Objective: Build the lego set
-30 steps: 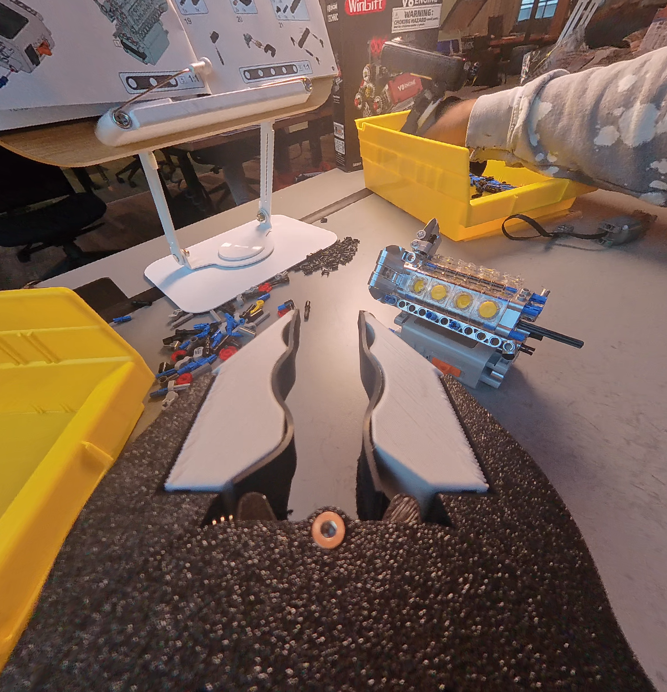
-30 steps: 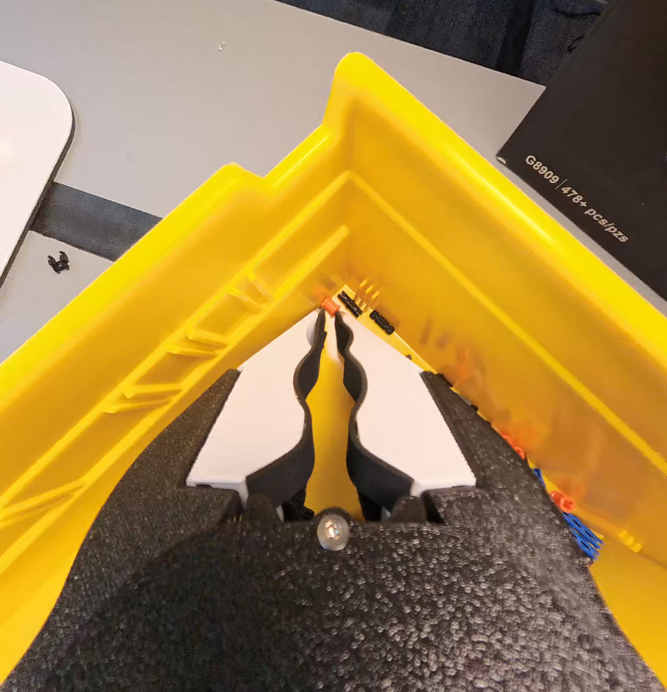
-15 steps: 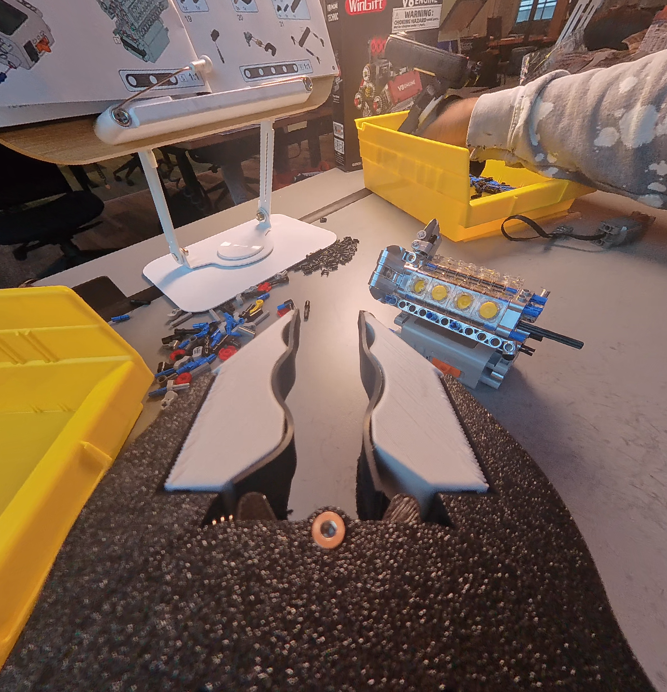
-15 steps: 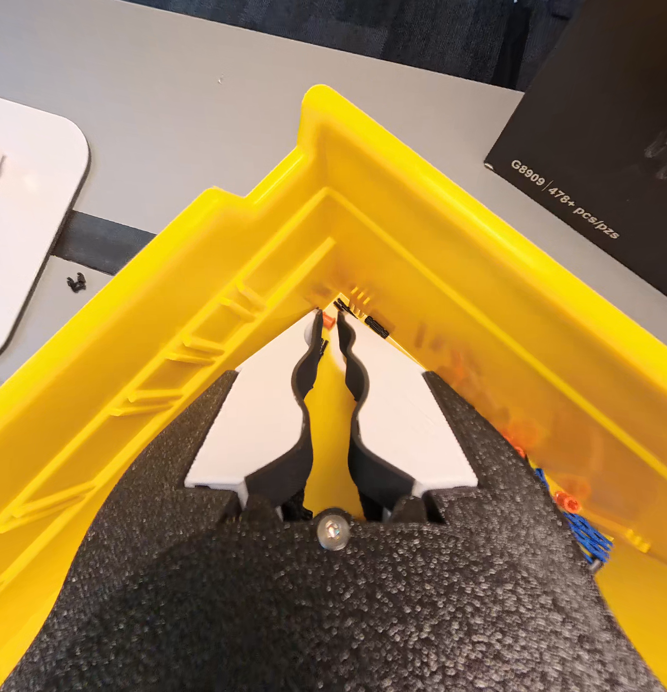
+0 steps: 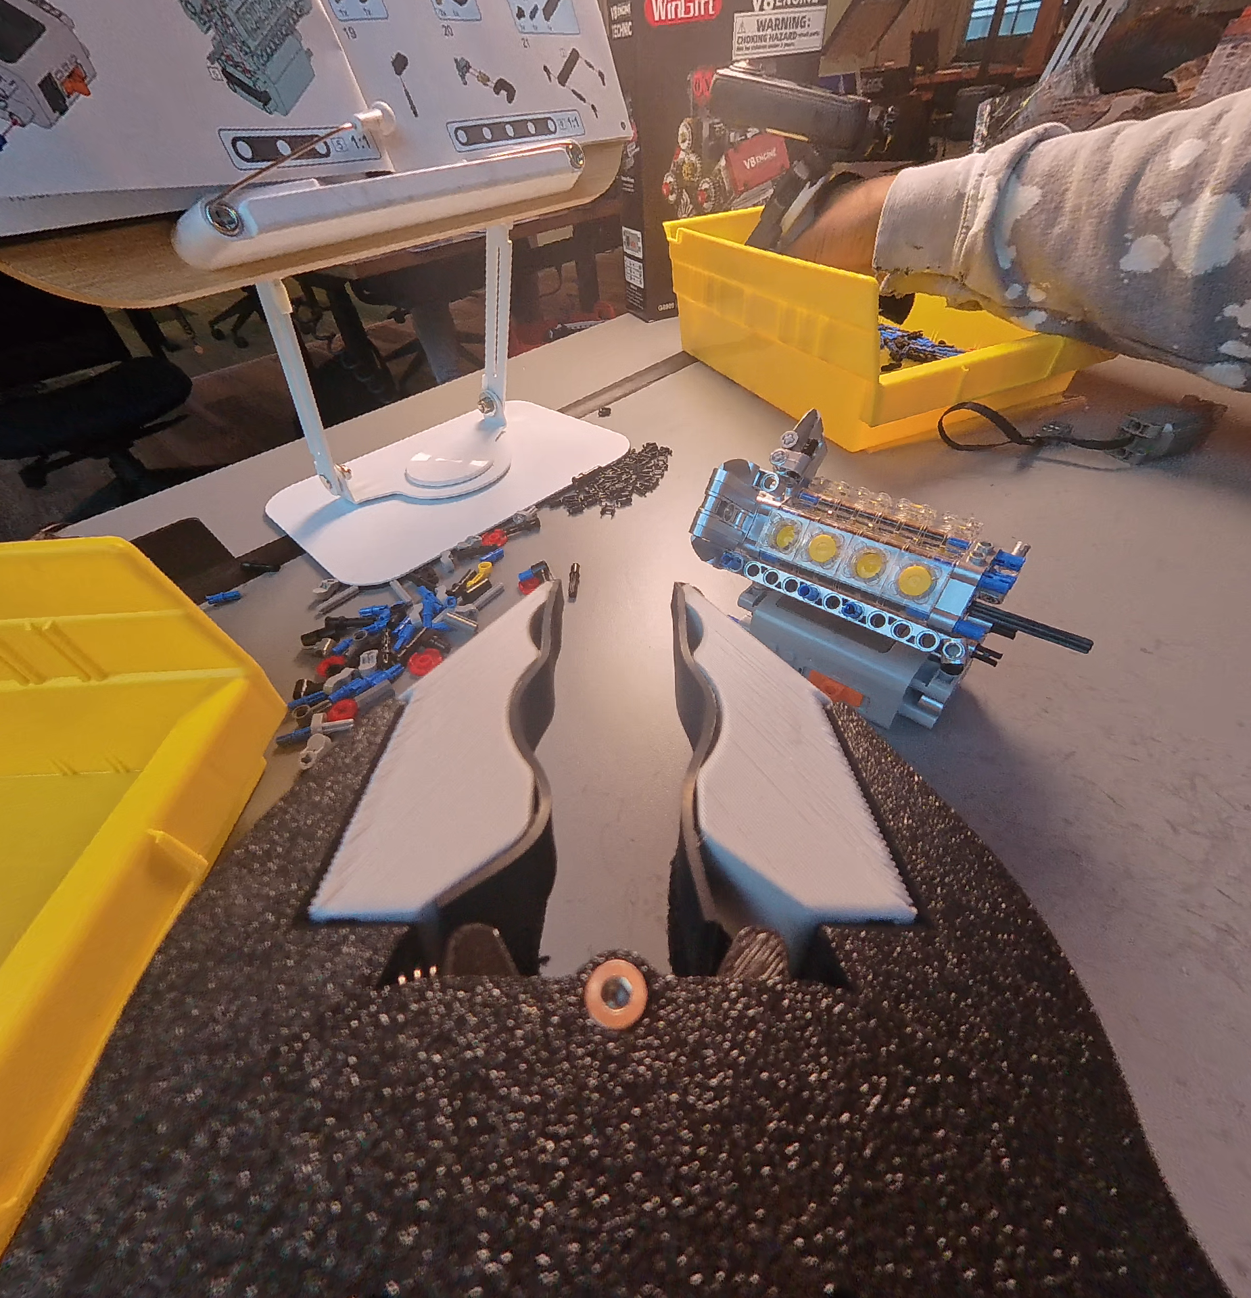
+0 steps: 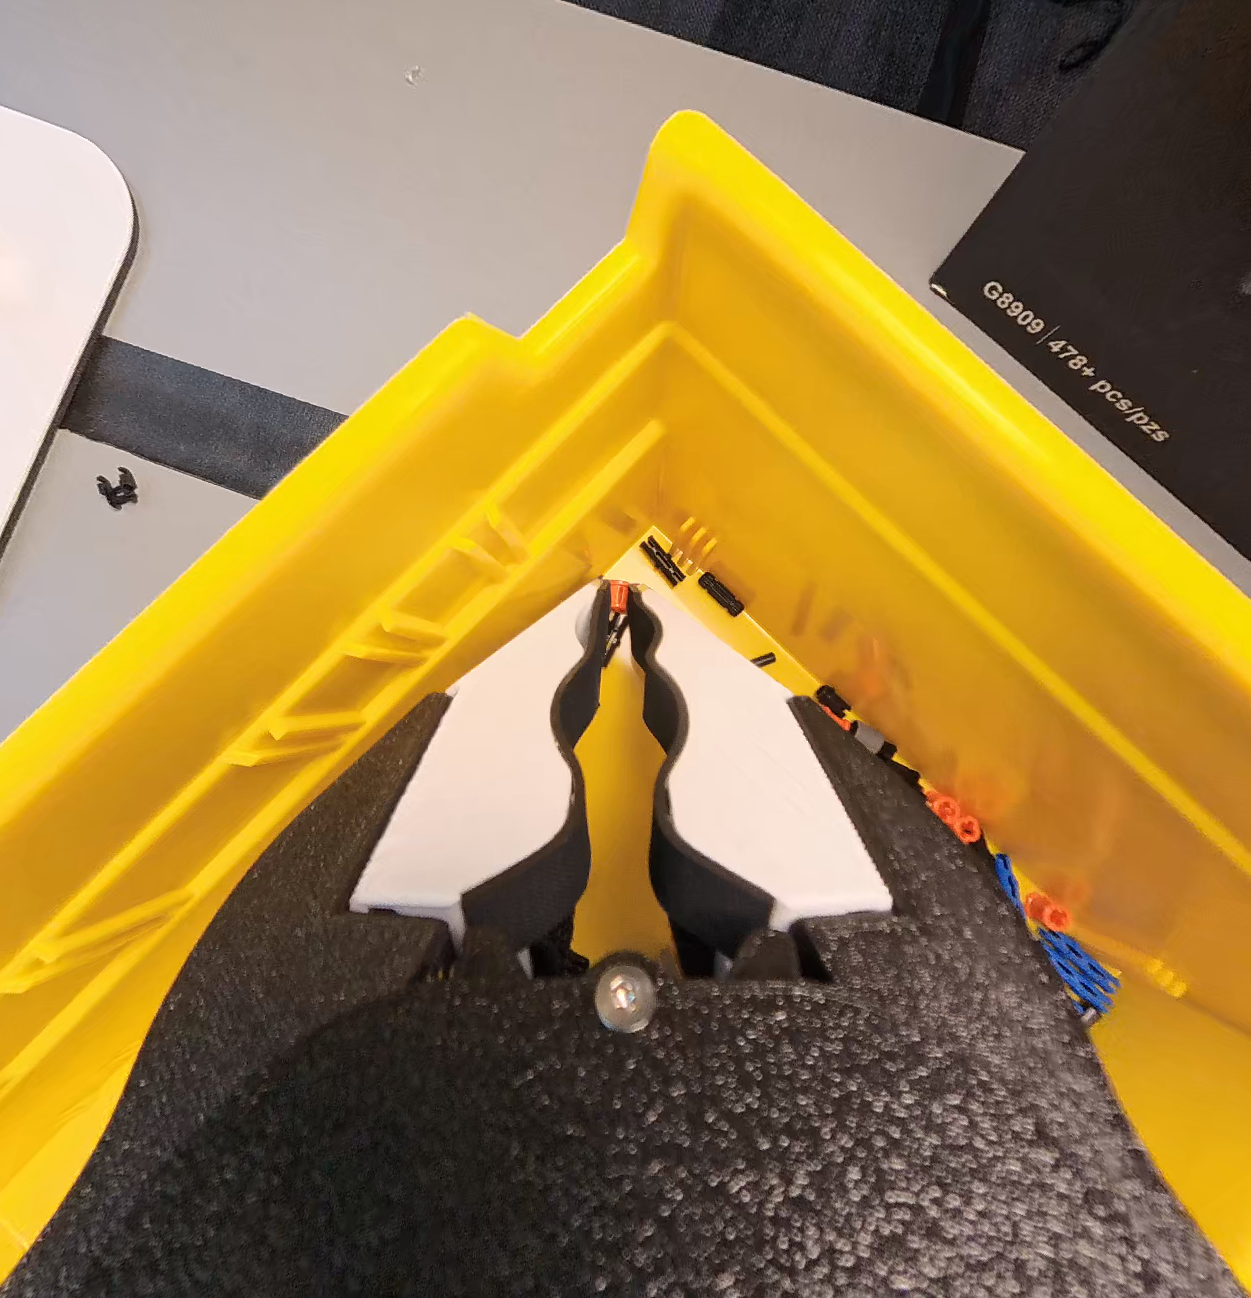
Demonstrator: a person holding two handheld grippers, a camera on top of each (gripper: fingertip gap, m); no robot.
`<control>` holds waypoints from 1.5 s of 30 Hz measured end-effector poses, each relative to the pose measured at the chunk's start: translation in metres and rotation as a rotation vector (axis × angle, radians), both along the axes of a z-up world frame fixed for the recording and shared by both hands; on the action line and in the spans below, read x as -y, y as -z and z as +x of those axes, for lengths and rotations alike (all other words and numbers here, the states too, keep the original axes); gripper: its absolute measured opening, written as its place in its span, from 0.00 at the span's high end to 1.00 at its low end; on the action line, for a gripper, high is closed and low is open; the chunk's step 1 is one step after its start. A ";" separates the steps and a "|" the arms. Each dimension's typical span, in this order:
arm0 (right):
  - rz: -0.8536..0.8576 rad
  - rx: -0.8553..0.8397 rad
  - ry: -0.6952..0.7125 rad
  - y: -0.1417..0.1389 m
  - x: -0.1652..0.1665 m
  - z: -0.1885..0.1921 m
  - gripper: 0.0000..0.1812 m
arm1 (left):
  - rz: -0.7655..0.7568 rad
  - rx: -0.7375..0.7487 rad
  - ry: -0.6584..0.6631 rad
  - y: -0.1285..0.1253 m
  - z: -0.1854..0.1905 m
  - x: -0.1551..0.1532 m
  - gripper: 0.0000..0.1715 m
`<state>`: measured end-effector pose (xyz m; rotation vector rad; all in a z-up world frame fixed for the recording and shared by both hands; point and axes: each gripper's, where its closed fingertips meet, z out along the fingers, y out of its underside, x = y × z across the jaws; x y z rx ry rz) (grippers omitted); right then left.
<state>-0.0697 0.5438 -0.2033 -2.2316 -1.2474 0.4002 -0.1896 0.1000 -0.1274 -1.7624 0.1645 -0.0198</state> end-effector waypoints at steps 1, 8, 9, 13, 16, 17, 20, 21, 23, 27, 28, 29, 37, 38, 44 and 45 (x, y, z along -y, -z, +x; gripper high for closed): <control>0.000 0.001 -0.001 0.000 0.000 0.000 0.98 | 0.000 -0.001 0.000 0.000 0.000 0.000 0.83; -0.003 -0.007 0.004 0.000 -0.002 0.002 0.98 | -0.003 -0.007 0.006 0.001 0.001 0.000 0.83; 0.006 0.002 0.007 0.000 -0.003 0.003 0.98 | -0.003 -0.008 0.007 0.001 0.001 0.000 0.83; -0.001 0.048 -0.002 0.005 -0.002 0.008 0.96 | -0.003 -0.016 0.008 0.001 0.002 0.000 0.83; 0.056 0.073 -0.019 0.004 -0.005 0.009 0.96 | -0.004 -0.018 0.010 0.001 0.003 0.000 0.83; 0.061 0.073 -0.019 0.004 -0.005 0.009 0.96 | -0.005 -0.019 0.011 0.001 0.003 0.000 0.83; 0.047 0.065 -0.011 0.004 -0.005 0.010 0.97 | -0.005 -0.020 0.011 0.001 0.003 0.000 0.83; 0.051 0.072 -0.009 0.004 -0.006 0.011 0.97 | -0.006 -0.019 0.012 0.001 0.003 0.000 0.83; 0.081 0.076 -0.006 -0.003 -0.007 0.014 0.97 | -0.006 -0.019 0.013 0.001 0.003 0.000 0.83; 0.167 -0.169 -0.065 -0.092 0.028 0.003 0.97 | -0.006 -0.015 0.015 0.001 0.003 0.000 0.83; 0.213 -0.217 -0.131 -0.119 0.052 0.001 0.96 | -0.008 -0.014 0.017 0.002 0.003 0.000 0.83; 0.253 -0.251 -0.222 -0.142 0.083 0.001 0.96 | -0.009 -0.013 0.019 0.002 0.004 0.000 0.83; 0.147 -0.048 -0.889 -0.054 0.356 0.054 0.97 | -0.020 -0.039 0.035 0.004 0.009 -0.001 0.83; 0.123 -0.018 -0.901 -0.034 0.367 0.059 0.97 | -0.021 -0.044 0.038 0.004 0.011 -0.001 0.83; 0.112 0.048 -0.881 0.006 0.369 0.065 0.96 | -0.024 -0.088 0.042 0.006 0.015 0.000 0.83; 0.117 0.054 -0.881 0.008 0.368 0.065 0.96 | -0.025 -0.092 0.043 0.006 0.015 0.000 0.83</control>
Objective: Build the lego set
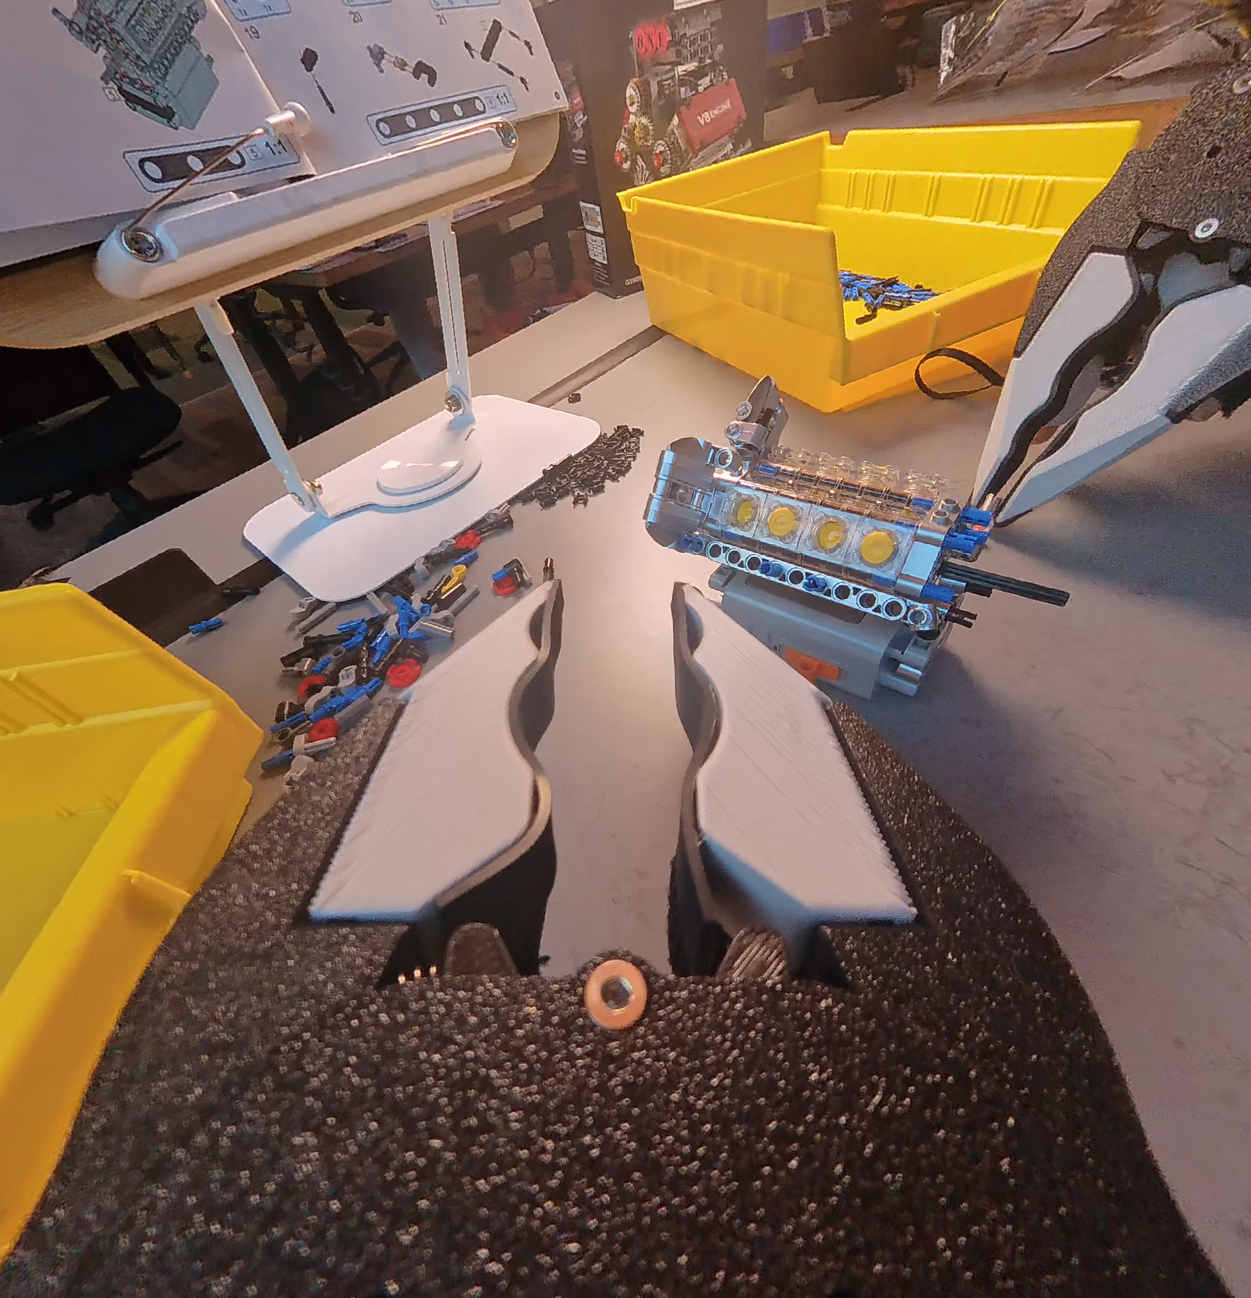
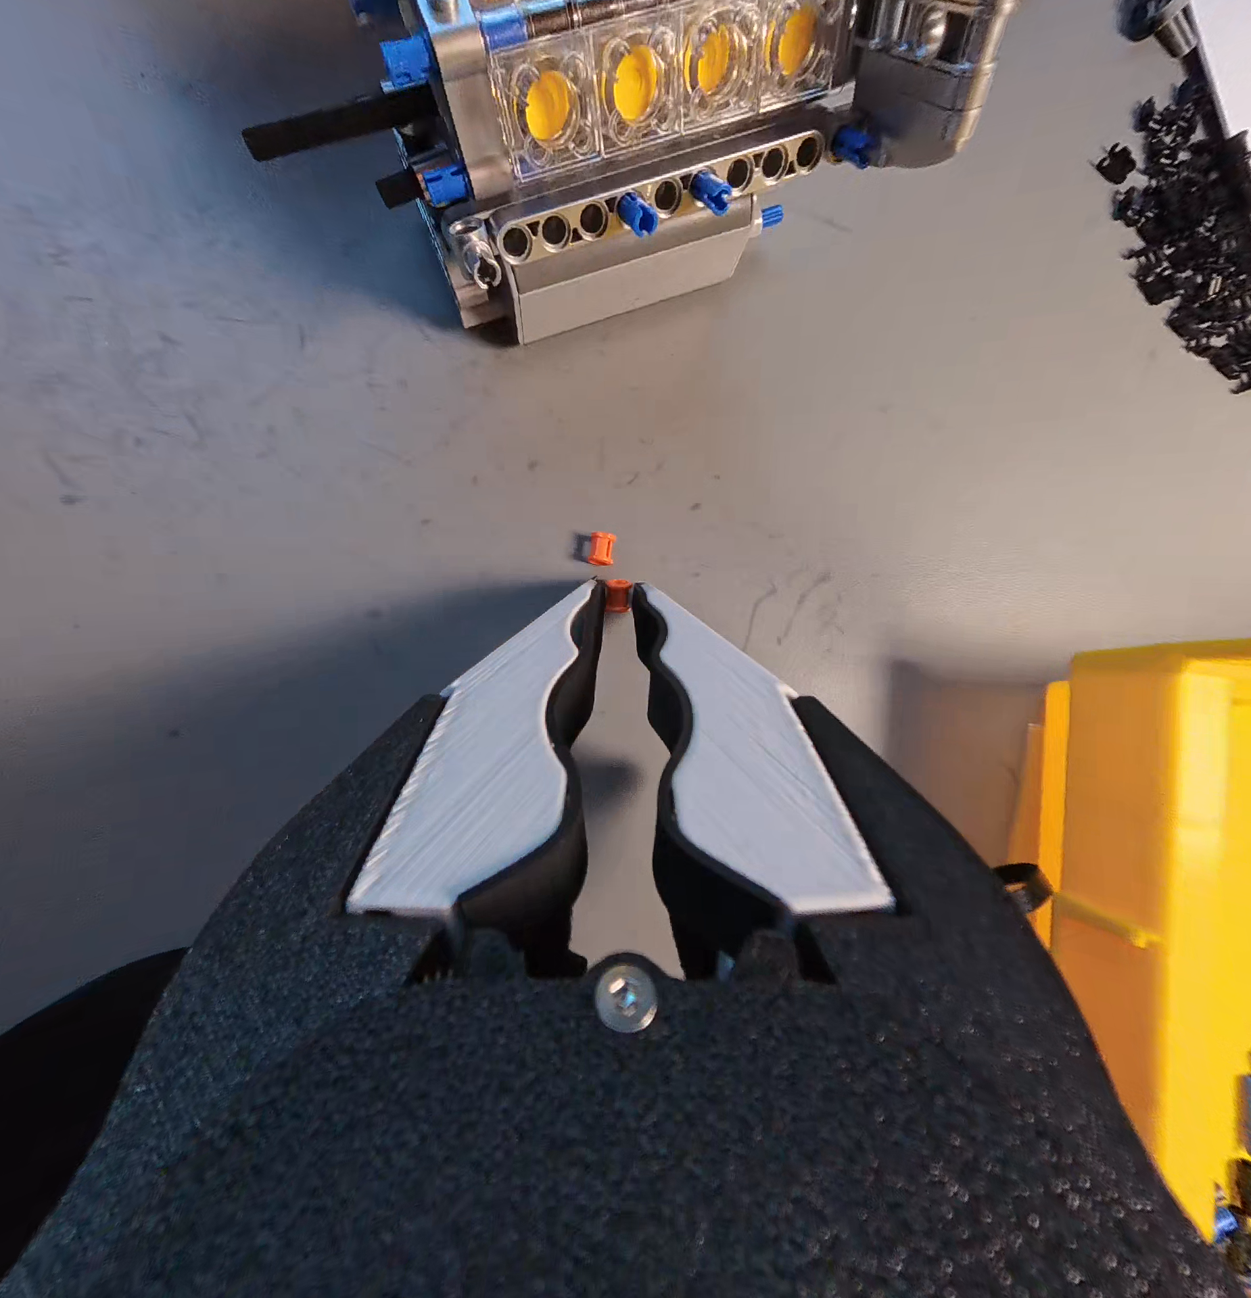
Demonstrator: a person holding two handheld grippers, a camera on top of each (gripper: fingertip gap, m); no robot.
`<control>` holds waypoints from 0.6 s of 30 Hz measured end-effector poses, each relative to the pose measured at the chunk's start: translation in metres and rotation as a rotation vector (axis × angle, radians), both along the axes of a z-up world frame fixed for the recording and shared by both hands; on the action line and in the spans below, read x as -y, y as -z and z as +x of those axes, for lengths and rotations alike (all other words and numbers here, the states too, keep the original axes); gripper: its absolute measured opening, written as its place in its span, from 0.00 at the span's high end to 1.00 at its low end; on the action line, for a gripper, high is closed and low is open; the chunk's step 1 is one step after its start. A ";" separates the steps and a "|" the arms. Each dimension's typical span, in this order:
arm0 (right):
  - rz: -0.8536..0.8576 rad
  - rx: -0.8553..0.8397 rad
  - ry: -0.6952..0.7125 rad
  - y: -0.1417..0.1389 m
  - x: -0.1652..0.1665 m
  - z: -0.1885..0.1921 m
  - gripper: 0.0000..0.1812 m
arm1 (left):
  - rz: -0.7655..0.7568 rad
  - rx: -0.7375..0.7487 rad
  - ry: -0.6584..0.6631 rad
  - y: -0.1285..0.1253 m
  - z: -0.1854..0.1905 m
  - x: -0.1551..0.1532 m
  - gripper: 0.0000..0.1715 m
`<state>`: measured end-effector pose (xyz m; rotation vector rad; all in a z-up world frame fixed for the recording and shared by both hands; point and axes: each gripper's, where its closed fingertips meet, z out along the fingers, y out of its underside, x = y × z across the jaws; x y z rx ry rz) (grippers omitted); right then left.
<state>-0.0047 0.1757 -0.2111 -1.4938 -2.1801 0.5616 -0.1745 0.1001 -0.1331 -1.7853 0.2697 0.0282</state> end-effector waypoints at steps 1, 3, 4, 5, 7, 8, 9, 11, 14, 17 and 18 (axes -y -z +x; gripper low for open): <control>-0.003 0.001 0.000 0.001 0.000 0.000 0.96 | -0.001 -0.002 0.001 0.000 0.000 0.000 0.83; -0.013 -0.004 0.006 0.000 -0.001 -0.002 0.94 | -0.004 -0.004 0.003 0.001 0.001 0.000 0.83; -0.013 -0.016 0.007 -0.004 -0.002 -0.002 0.93 | -0.005 -0.004 0.004 0.001 0.001 0.000 0.83; -0.018 -0.051 0.013 -0.014 -0.005 -0.004 0.92 | -0.005 -0.005 0.005 0.001 0.001 0.000 0.83; -0.016 -0.159 0.083 -0.052 -0.027 -0.011 0.92 | -0.005 -0.006 0.006 0.001 0.002 0.000 0.83; -0.009 -0.224 0.150 -0.078 -0.048 -0.014 0.92 | -0.006 -0.006 0.007 0.001 0.002 0.000 0.83; -0.002 -0.287 0.234 -0.105 -0.073 -0.016 0.92 | -0.008 -0.006 0.008 0.001 0.002 -0.001 0.83; 0.021 -0.381 0.424 -0.151 -0.135 -0.017 0.92 | -0.012 -0.007 0.011 0.002 0.003 -0.001 0.83; 0.125 -0.310 0.681 -0.161 -0.238 -0.010 0.91 | -0.015 -0.012 0.016 0.003 0.004 -0.002 0.83; 0.090 -0.170 0.862 -0.120 -0.309 -0.013 0.90 | -0.009 -0.018 0.013 0.002 0.004 -0.001 0.83; 0.074 -0.129 0.909 -0.102 -0.325 -0.014 0.90 | -0.008 -0.019 0.012 0.002 0.003 -0.001 0.83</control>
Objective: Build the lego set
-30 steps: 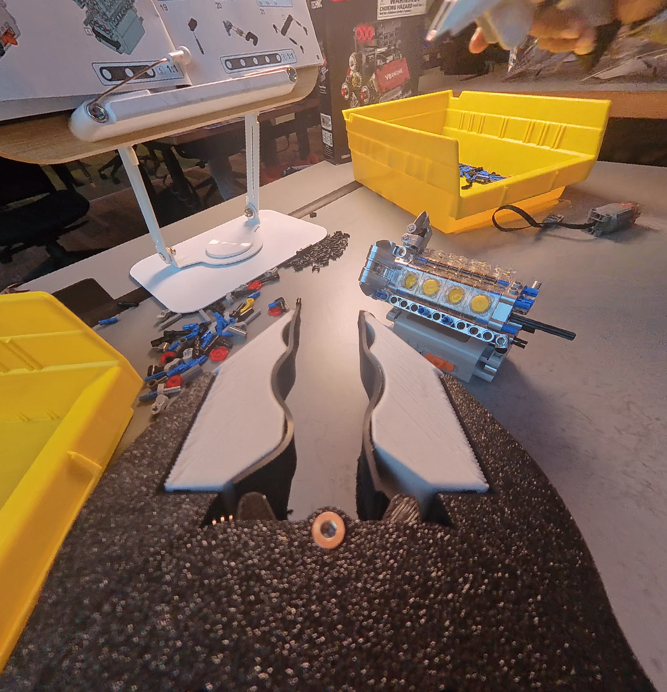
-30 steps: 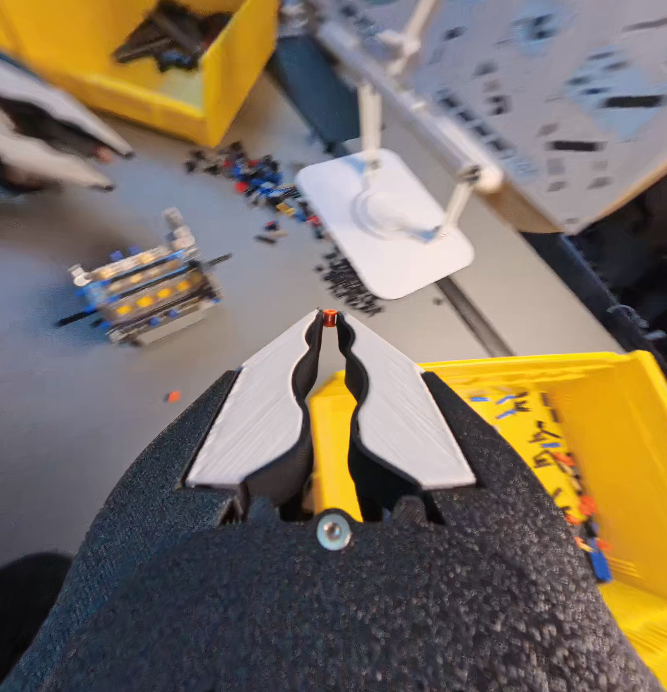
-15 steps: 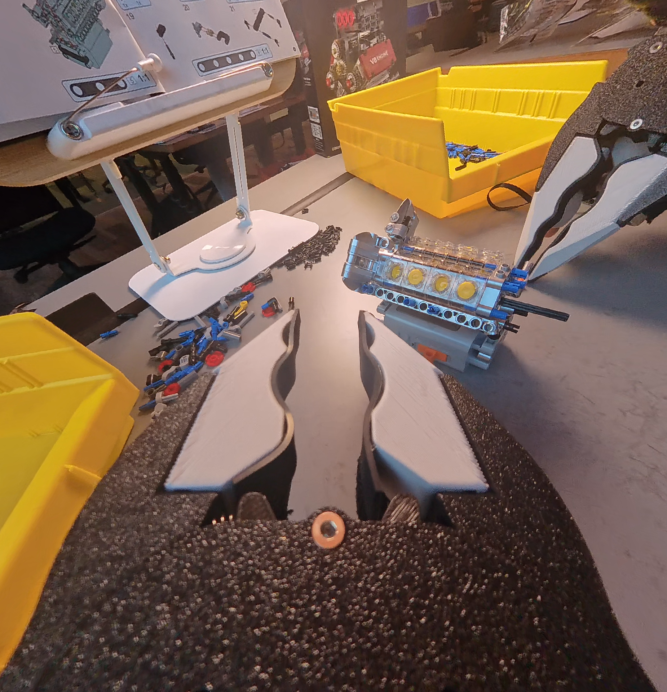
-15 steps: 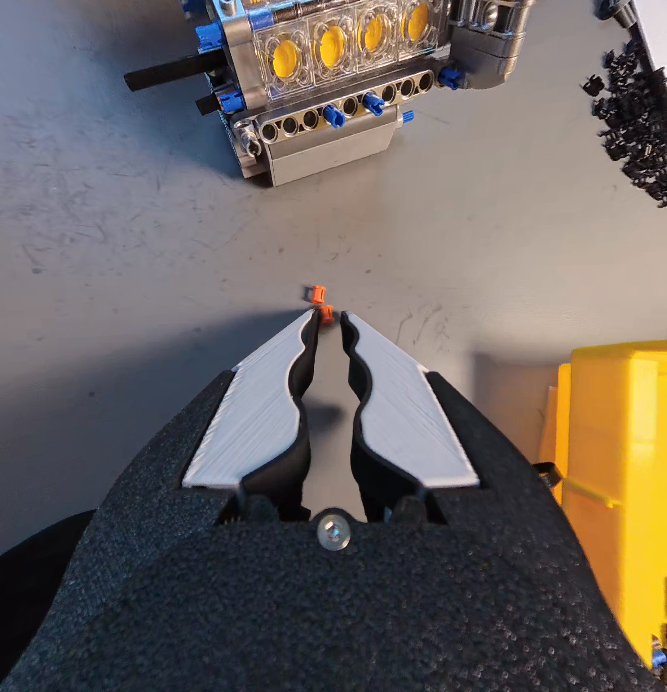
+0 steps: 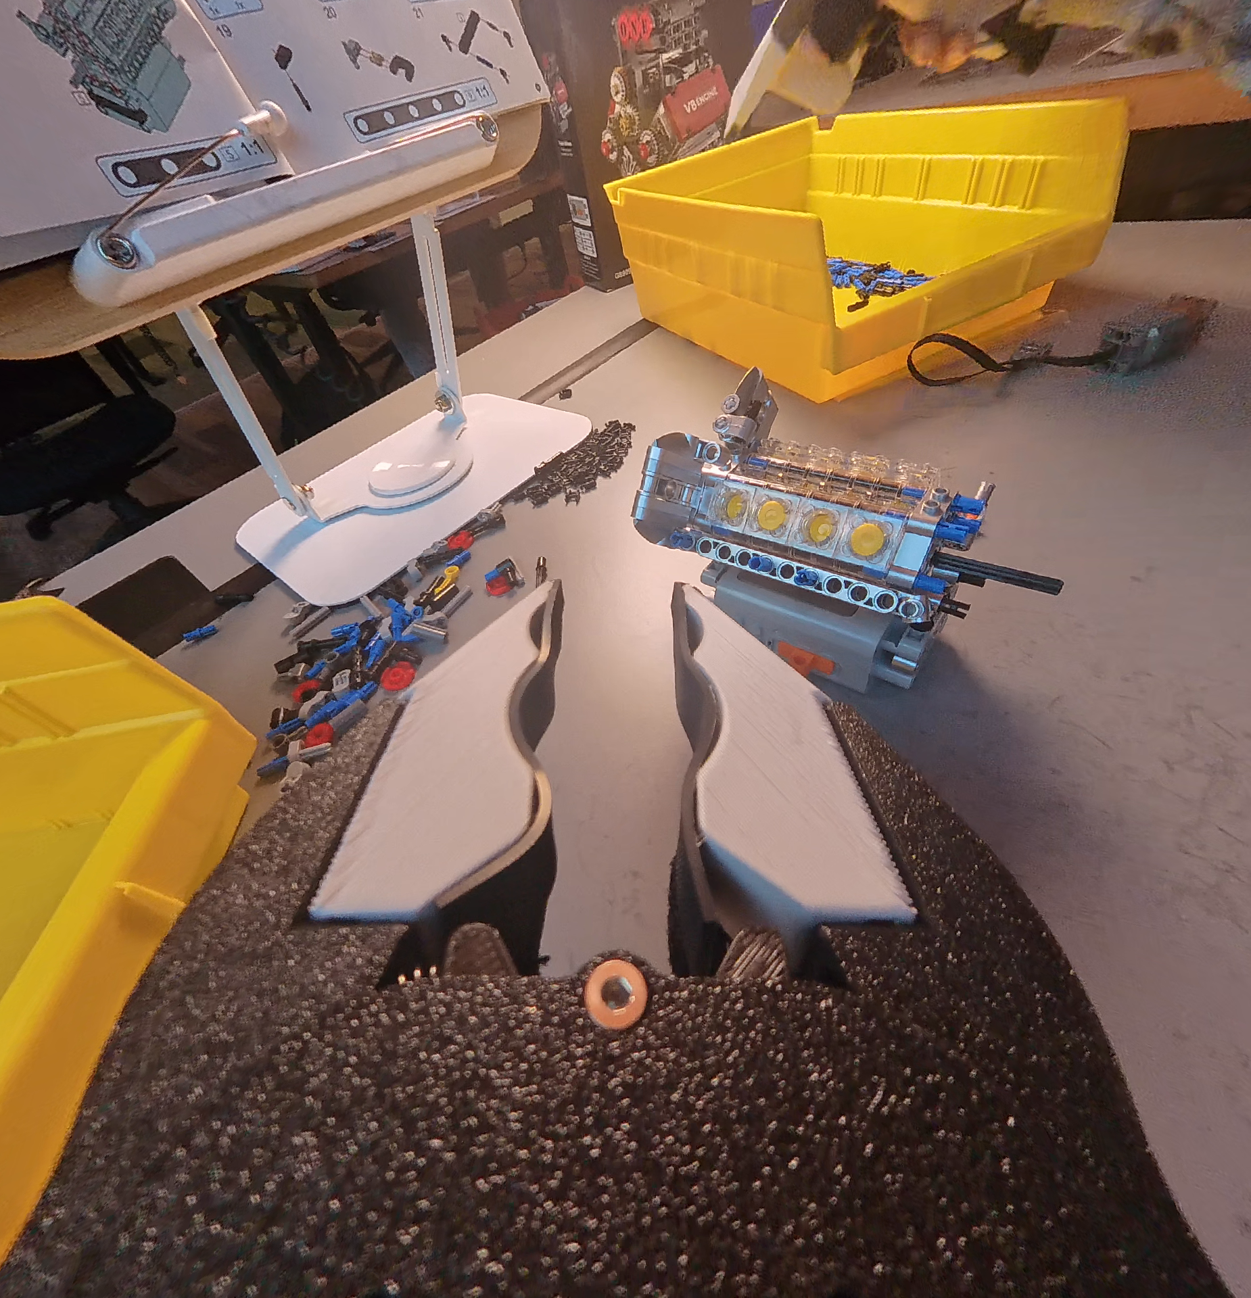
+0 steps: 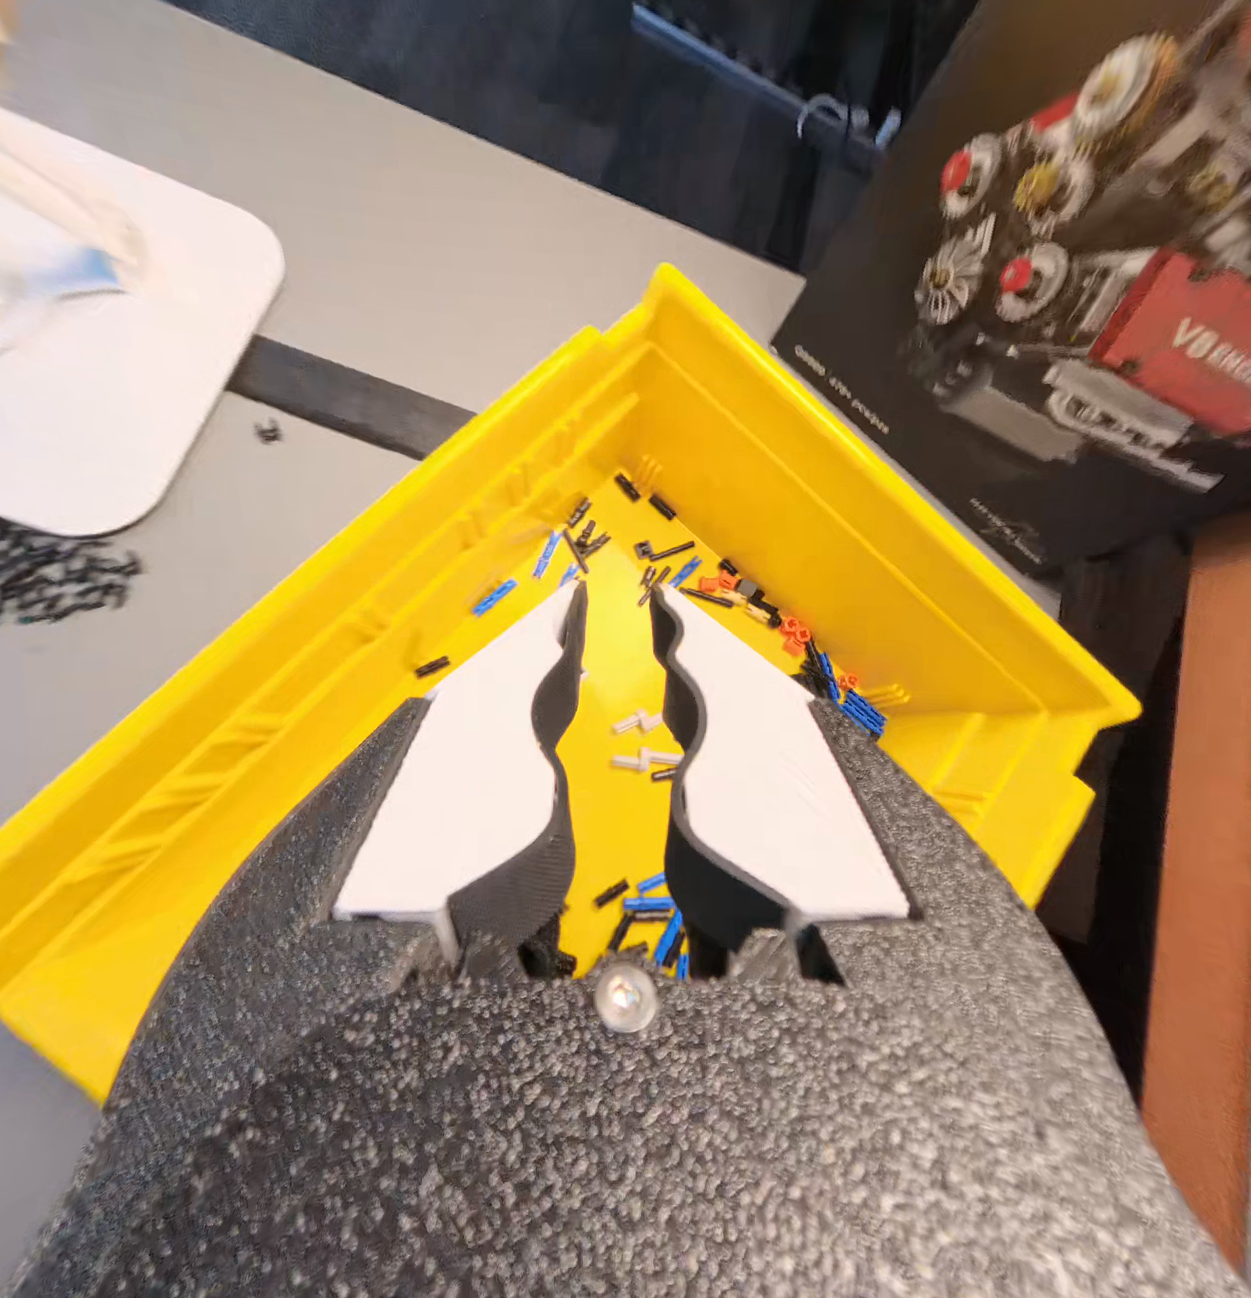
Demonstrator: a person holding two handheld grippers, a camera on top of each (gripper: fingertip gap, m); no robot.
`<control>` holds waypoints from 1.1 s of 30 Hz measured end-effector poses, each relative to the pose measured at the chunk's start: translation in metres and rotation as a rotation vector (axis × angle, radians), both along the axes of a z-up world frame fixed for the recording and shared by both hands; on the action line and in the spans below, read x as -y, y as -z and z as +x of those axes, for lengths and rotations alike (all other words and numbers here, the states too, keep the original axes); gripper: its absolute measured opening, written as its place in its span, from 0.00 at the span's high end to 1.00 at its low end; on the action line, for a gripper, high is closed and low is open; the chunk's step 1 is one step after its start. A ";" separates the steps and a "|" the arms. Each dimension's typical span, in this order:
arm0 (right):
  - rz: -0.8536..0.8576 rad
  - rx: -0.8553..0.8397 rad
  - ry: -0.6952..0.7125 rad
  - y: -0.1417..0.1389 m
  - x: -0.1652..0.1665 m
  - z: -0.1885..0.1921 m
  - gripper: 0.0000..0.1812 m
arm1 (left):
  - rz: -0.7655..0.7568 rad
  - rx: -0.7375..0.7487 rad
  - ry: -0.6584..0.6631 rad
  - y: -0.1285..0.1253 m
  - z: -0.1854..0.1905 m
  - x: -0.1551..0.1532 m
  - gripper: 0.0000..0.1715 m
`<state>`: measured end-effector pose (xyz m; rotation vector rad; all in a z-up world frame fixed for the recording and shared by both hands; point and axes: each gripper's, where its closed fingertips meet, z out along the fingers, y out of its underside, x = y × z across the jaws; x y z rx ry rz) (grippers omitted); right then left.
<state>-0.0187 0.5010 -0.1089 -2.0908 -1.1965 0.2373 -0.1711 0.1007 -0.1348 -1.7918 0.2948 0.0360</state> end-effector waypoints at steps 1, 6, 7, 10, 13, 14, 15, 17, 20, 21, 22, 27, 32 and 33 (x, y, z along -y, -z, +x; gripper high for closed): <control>-0.031 0.024 0.043 0.017 -0.014 0.000 0.91 | 0.000 0.000 -0.001 0.000 0.000 0.000 0.83; -0.127 0.080 0.188 0.079 -0.053 0.008 0.91 | -0.003 0.001 0.001 0.000 0.000 0.000 0.83; -0.134 0.078 0.205 0.083 -0.058 0.010 0.92 | -0.005 0.001 0.003 0.001 0.000 0.000 0.83; -0.187 0.046 0.213 0.092 -0.061 0.010 0.93 | -0.009 0.007 0.013 0.001 0.002 0.000 0.83; -0.198 0.041 0.214 0.096 -0.064 0.011 0.95 | -0.013 0.022 0.024 0.001 0.003 -0.001 0.83; -0.195 0.039 0.213 0.096 -0.065 0.011 0.95 | -0.014 0.025 0.025 0.001 0.003 -0.001 0.83; -0.196 0.038 0.212 0.096 -0.066 0.011 0.95 | -0.014 0.027 0.026 0.001 0.003 -0.001 0.83; -0.206 0.041 0.205 0.098 -0.065 0.010 0.95 | -0.012 0.031 0.025 0.001 0.002 -0.001 0.83; -0.202 0.040 0.204 0.098 -0.067 0.009 0.96 | -0.010 0.037 0.022 0.000 0.002 -0.001 0.83; -0.201 0.039 0.202 0.098 -0.067 0.009 0.96 | -0.010 0.038 0.022 0.000 0.002 -0.001 0.83; -0.201 0.040 0.199 0.098 -0.067 0.009 0.96 | -0.010 0.037 0.021 0.000 0.001 -0.001 0.83; -0.113 -0.035 0.147 0.060 -0.056 0.000 0.96 | -0.008 0.031 0.023 0.000 0.002 -0.001 0.83; 0.114 -0.226 -0.391 -0.044 0.088 -0.042 0.96 | -0.011 0.034 0.026 0.000 0.002 -0.001 0.83; 0.082 -0.204 -0.543 -0.044 0.137 -0.041 0.96 | -0.013 0.034 0.027 0.001 0.002 -0.001 0.83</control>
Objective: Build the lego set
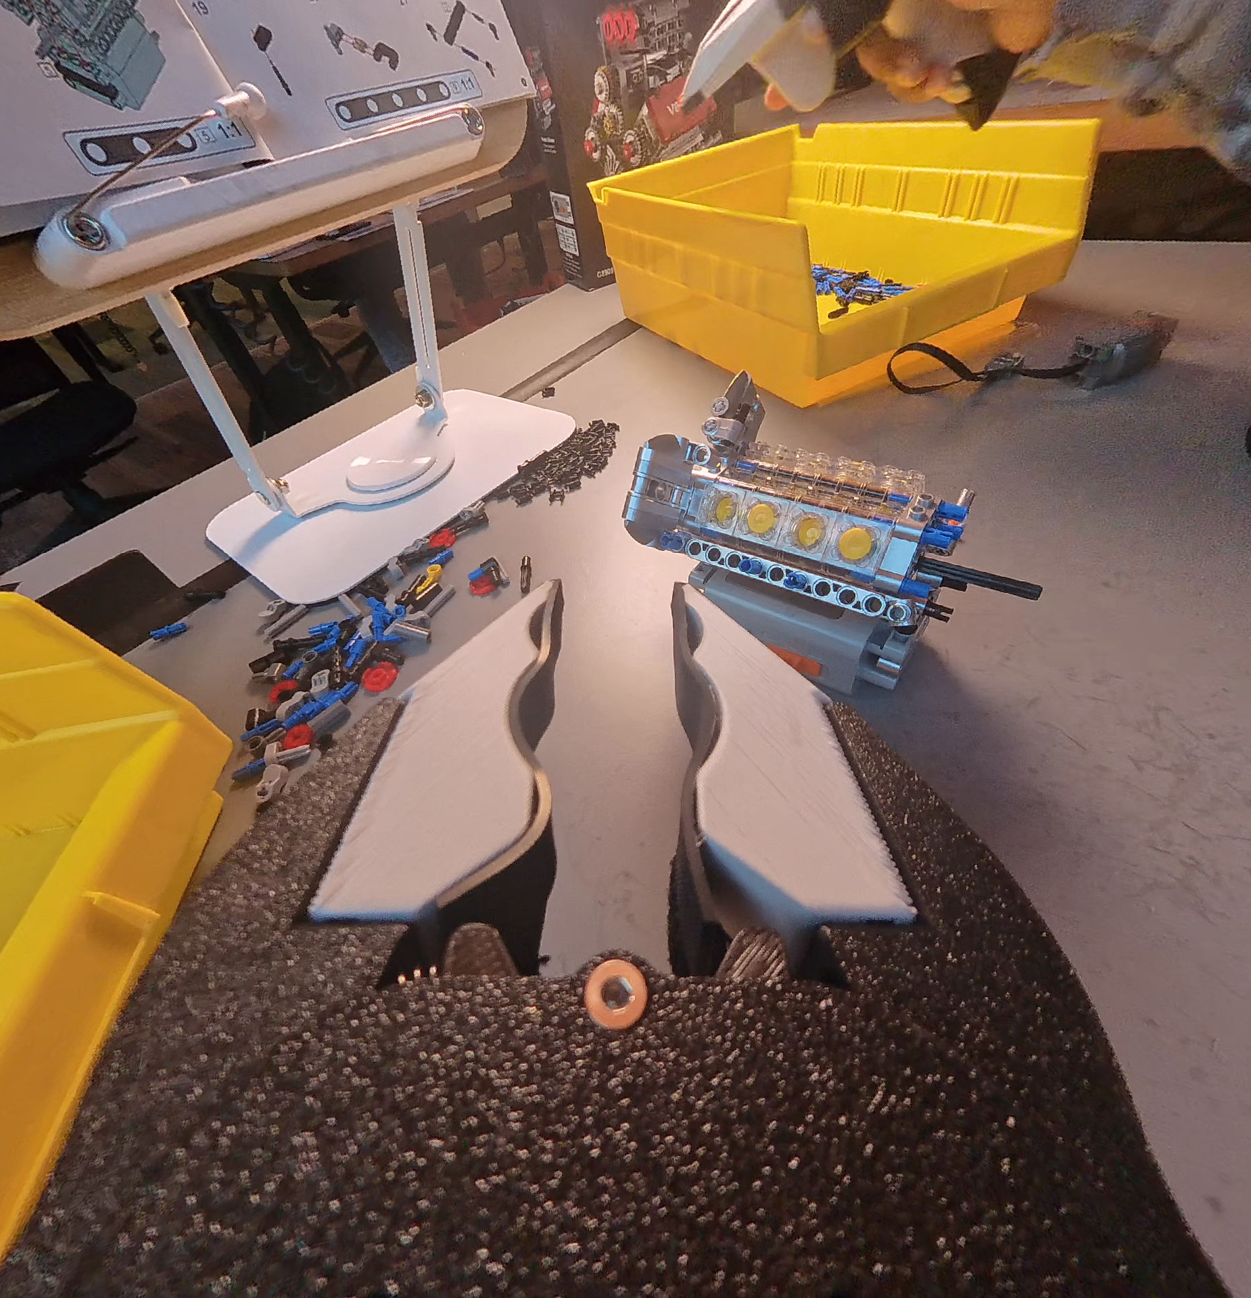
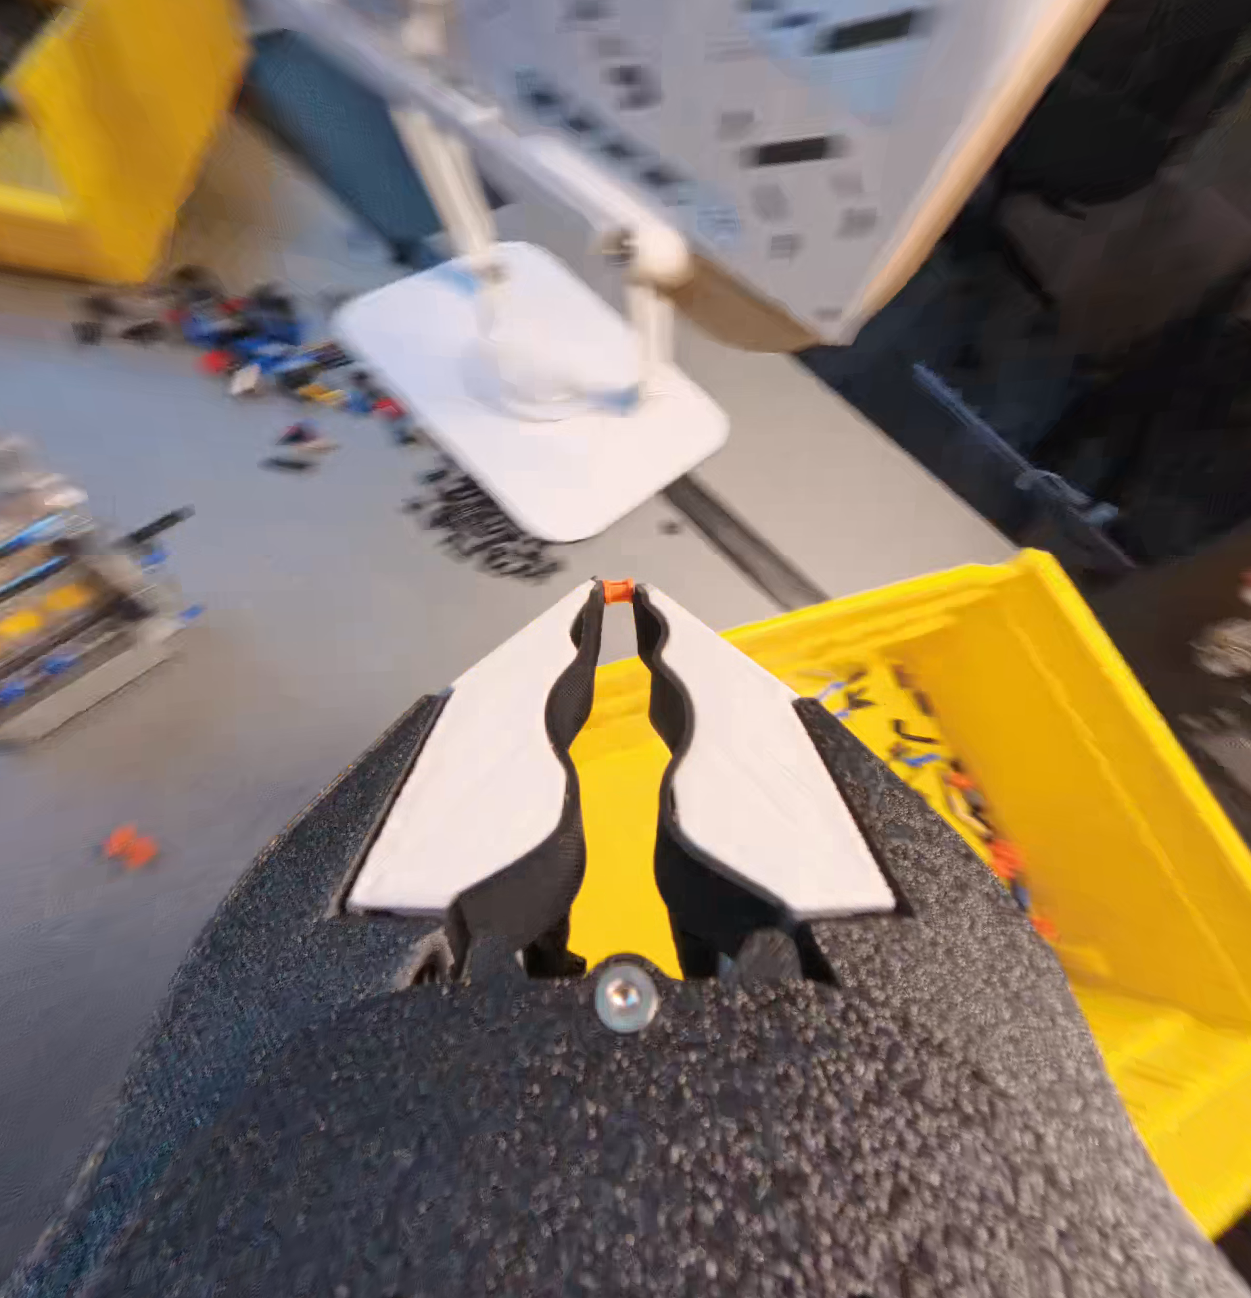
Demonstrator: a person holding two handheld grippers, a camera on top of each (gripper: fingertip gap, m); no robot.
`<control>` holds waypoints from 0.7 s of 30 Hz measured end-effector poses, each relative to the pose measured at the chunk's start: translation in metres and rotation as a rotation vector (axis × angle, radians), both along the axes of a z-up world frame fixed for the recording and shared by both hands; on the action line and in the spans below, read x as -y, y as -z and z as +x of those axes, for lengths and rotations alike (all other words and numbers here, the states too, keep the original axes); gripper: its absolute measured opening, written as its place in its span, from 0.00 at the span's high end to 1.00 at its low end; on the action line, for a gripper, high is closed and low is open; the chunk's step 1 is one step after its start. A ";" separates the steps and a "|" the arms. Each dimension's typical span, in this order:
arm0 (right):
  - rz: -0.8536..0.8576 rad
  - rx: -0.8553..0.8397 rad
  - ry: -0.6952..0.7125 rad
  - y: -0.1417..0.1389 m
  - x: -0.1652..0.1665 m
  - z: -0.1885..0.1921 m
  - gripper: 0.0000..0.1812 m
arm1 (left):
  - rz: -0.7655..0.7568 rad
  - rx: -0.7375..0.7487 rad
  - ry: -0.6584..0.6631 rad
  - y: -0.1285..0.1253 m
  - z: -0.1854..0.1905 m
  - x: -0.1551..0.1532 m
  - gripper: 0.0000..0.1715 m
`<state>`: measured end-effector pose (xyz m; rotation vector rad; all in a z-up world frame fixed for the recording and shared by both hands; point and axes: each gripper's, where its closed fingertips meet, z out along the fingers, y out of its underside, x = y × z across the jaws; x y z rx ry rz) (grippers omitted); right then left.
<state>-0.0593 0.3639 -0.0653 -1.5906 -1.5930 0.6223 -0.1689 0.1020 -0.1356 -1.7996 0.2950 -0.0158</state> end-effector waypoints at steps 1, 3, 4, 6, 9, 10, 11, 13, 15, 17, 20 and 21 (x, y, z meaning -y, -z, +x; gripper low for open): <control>-0.022 0.079 -0.147 0.012 0.049 0.008 0.96 | -0.002 0.000 0.001 0.000 0.000 0.000 0.83; -0.010 0.233 -0.294 0.048 0.116 0.032 0.96 | -0.003 -0.002 0.001 0.000 0.000 0.000 0.83; -0.007 0.289 -0.345 0.069 0.142 0.042 0.96 | -0.002 -0.004 0.001 0.001 0.000 0.000 0.83; -0.030 0.361 -0.384 0.108 0.174 0.055 0.96 | -0.002 -0.009 0.001 0.001 0.001 0.000 0.83; -0.066 0.401 -0.372 0.141 0.185 0.063 0.96 | -0.003 -0.019 0.000 0.001 0.002 0.000 0.83; -0.066 0.410 -0.373 0.146 0.185 0.065 0.96 | -0.003 -0.020 -0.002 0.001 0.002 0.000 0.83; -0.064 0.402 -0.372 0.147 0.185 0.064 0.96 | -0.002 -0.019 -0.002 0.001 0.003 0.001 0.82; -0.064 0.395 -0.369 0.147 0.184 0.063 0.95 | 0.000 -0.015 0.001 -0.001 0.004 0.002 0.81; -0.055 0.386 -0.380 0.142 0.183 0.062 0.92 | 0.007 -0.012 0.011 -0.003 0.007 0.003 0.81; -0.032 0.317 -0.356 0.116 0.172 0.055 0.91 | 0.012 -0.002 0.028 -0.006 0.011 0.004 0.80; 0.004 0.130 -0.152 0.045 0.112 0.040 0.92 | 0.024 0.022 0.067 -0.010 0.019 0.005 0.77; 0.023 0.068 -0.042 0.021 0.079 0.037 0.91 | 0.028 0.027 0.081 -0.011 0.022 0.006 0.77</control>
